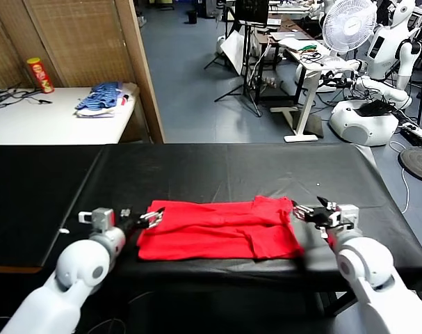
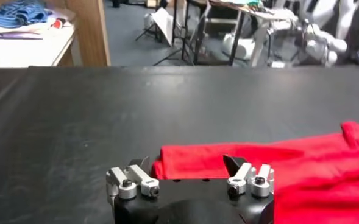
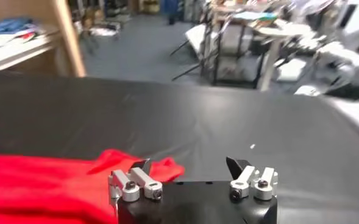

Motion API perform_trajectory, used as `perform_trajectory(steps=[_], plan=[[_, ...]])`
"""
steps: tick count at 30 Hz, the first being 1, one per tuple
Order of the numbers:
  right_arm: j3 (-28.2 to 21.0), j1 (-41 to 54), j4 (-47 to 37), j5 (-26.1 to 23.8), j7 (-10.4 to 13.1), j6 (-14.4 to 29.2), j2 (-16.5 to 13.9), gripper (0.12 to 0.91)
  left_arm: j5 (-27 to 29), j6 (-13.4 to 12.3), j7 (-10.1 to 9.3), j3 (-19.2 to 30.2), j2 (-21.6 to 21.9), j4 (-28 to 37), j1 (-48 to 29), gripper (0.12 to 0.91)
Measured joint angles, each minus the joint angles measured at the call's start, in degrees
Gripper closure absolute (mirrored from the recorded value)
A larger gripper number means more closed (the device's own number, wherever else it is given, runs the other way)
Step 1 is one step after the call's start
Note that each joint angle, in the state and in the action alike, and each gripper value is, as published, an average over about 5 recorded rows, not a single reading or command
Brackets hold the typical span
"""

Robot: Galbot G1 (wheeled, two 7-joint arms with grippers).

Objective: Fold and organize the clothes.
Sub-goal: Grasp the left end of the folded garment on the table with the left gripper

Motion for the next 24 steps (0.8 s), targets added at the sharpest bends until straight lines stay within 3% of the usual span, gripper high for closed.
perform_trajectory(steps=[5, 8, 10, 14, 17, 21, 24], plan=[[-0.8, 2.3, -4.2, -1.1, -0.4, 0.4, 3.1, 0.248, -0.5, -0.7, 1.12, 0.9, -2.1, 4.5, -2.2, 0.232], [-1.0, 2.8, -5.8, -2.0, -1.0, 0.7, 4.7, 0.358, -1.6, -0.9, 1.29, 1.0, -2.8, 6.8, -3.0, 0.237], [-1.2, 2.9, -6.7, -2.7, -1.3, 1.1, 5.6, 0.474, -2.4, -1.1, 1.40, 1.0, -3.1, 7.8, -3.3, 0.263], [-1.7, 2.8, -7.6, -4.5, -0.8, 2.9, 7.1, 0.692, -2.4, -2.0, 1.53, 1.0, -3.6, 9.1, -3.2, 0.429], [-2.1, 2.6, -8.1, -6.3, 1.0, 5.3, 8.2, 0.845, 0.7, -3.8, 1.37, 1.3, -4.1, 9.6, -2.8, 0.597], [-2.8, 3.0, -8.9, -8.3, 2.7, 8.4, 9.5, 0.893, 8.1, -7.1, 1.53, 2.2, -4.9, 9.8, -2.3, 0.819], [-3.2, 3.6, -9.5, -8.3, 1.8, 9.3, 9.9, 0.893, 13.3, -8.4, 1.46, 2.4, -5.6, 10.2, -2.6, 0.893]])
